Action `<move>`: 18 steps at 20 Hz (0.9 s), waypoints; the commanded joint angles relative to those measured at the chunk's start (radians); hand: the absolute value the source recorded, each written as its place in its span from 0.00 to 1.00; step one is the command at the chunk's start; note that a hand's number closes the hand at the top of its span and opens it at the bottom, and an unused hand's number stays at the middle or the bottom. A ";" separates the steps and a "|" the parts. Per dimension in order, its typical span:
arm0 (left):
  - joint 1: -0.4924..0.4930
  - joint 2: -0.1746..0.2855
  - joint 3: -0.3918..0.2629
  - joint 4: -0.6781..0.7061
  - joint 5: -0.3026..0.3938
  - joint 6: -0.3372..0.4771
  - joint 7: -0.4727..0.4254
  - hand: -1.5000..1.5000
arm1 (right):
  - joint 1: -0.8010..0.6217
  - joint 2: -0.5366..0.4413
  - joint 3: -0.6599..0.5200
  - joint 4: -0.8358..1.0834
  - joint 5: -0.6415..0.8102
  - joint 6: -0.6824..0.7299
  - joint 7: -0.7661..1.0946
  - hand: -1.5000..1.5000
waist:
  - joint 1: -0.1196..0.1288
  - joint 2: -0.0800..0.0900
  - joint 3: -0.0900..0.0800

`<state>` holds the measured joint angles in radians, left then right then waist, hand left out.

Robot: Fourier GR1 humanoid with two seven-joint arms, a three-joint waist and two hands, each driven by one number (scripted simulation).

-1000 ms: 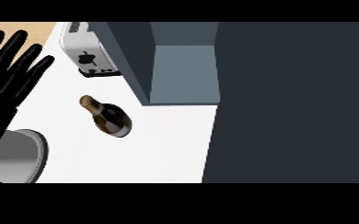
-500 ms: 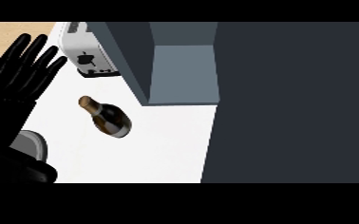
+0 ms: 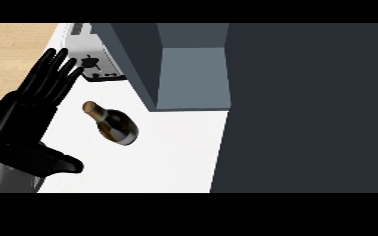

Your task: Pick up the wine, place it into the cabinet and close the cabinet

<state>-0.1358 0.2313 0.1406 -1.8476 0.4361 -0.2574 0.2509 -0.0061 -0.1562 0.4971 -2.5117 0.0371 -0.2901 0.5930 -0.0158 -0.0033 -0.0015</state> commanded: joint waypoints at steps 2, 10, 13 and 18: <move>0.001 -0.011 0.012 0.122 -0.061 -0.029 -0.101 0.00 | 0.033 -0.032 0.072 -0.210 0.132 -0.029 0.088 0.00 | -0.004 -0.001 0.000; 0.051 -0.027 0.005 0.267 -0.159 -0.077 -0.267 0.00 | 0.006 -0.045 0.111 -0.182 0.181 -0.095 0.102 0.00 | -0.002 -0.001 -0.001; 0.096 0.012 0.050 0.334 -0.161 -0.136 -0.356 0.00 | 0.013 -0.093 0.064 -0.191 0.113 -0.070 0.071 0.00 | -0.001 0.000 0.000; 0.069 -0.024 0.016 0.386 -0.207 -0.108 -0.371 0.00 | -0.041 -0.080 0.125 -0.186 0.186 -0.128 0.127 0.00 | 0.001 -0.002 0.000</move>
<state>-0.0678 0.2138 0.1621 -1.4939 0.2476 -0.3634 -0.1013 -0.0561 -0.2194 0.5848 -2.5114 0.0699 -0.3957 0.6182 -0.0177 -0.0042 -0.0018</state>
